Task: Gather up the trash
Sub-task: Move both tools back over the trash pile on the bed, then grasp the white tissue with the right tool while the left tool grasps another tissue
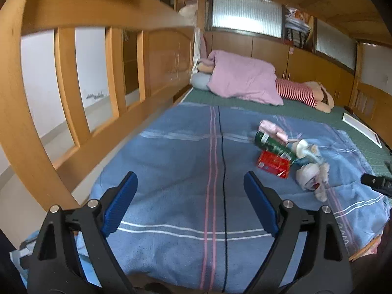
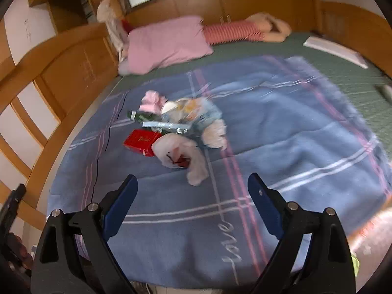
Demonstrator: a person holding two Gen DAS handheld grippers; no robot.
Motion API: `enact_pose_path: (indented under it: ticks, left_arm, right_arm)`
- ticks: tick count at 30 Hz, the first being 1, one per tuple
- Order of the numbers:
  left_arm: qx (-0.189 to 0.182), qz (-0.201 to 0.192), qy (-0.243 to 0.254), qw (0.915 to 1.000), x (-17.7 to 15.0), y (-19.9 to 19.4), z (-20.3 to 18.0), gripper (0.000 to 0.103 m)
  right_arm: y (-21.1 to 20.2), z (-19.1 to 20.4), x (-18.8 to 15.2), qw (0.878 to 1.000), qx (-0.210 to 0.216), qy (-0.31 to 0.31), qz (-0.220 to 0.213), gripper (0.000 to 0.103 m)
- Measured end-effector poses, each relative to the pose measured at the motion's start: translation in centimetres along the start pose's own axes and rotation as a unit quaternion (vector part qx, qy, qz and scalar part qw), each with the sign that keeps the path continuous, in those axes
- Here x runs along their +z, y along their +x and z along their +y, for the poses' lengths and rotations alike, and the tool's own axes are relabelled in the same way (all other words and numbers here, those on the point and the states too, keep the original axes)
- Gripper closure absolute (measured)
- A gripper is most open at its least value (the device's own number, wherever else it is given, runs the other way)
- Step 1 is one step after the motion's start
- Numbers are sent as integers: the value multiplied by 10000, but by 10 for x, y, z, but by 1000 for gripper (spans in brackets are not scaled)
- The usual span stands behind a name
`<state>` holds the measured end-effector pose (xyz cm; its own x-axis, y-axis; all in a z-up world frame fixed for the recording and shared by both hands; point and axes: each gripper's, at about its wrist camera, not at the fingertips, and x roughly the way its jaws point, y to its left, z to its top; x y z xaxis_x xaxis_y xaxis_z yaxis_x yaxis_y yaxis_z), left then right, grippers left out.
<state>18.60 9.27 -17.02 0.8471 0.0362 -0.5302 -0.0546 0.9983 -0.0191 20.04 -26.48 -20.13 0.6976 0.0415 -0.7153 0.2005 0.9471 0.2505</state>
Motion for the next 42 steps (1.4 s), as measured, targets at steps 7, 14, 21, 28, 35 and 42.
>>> enact_pose_path:
  ticks: [7,14,21,28,35,42]
  left_arm:
    - [-13,200,-246,9995,-6,13,19,12]
    - [-173,217,-130,9995,-8,13,14,11]
    - [-315,226,-80,9992,-8,14,8,11]
    - [-371,314,-129,9987,-8,17,3,11]
    - [-584,484,221,9969,-13,21,-15,11]
    - [-1410,616,951,9835,-21,20,-88,11]
  right_arm:
    - [69,26,11,9966,-58,-549,615,14]
    - [128,49,27,9929,-159,-663,976,14]
    - [170,60,29,9861,-470,-725,1417,47]
    - [156,41,31,9901,-337,-177,1353,83]
    - [81,18,8,9901,430,383,1284,84]
    - [11,-33,-22,9921,295,1008,691,83]
